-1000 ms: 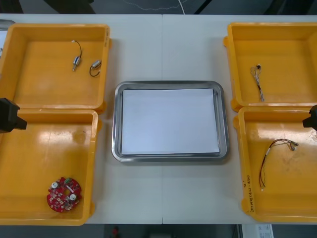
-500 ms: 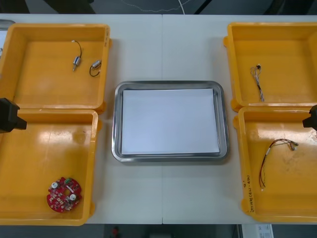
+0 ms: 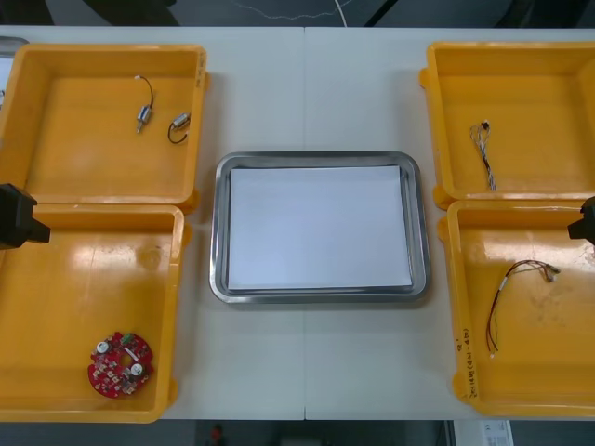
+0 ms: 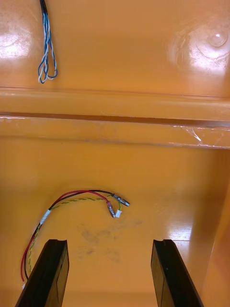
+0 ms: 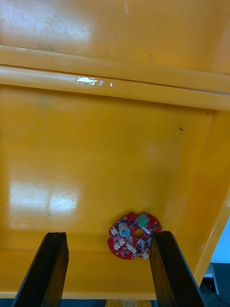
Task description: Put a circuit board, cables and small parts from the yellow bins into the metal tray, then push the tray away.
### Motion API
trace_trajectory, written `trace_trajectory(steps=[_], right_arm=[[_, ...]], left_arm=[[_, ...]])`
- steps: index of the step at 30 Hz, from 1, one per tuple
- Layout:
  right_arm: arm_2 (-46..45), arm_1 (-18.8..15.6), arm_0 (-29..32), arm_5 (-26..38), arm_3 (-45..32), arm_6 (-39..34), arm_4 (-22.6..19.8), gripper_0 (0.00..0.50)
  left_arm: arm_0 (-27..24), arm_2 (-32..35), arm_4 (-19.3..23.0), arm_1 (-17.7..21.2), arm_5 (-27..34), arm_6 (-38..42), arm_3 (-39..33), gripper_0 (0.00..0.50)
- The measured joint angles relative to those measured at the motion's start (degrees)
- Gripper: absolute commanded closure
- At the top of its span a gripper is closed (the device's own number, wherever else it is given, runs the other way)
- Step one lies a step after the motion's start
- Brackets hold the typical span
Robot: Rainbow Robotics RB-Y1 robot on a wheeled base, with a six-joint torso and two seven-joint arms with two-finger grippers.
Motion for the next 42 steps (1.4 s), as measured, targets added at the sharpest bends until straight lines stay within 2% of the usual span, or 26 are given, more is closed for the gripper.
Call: trace_trajectory(steps=[27,32,42], right_arm=[[0.0,0.0,0.0,0.0,0.0,0.0,0.0,0.0],[0.0,0.0,0.0,0.0,0.0,0.0,0.0,0.0],[0.0,-0.4,0.0,0.0,0.0,0.0,-0.5,0.0]], left_arm=[[0.0,0.0,0.0,0.0,0.0,0.0,0.0,0.0],[1.8,-0.1,0.2,0.0,0.0,0.0,0.0,0.0],[1.9,-0.1,1.5,0.0,0.0,-1.3,0.0,0.0]])
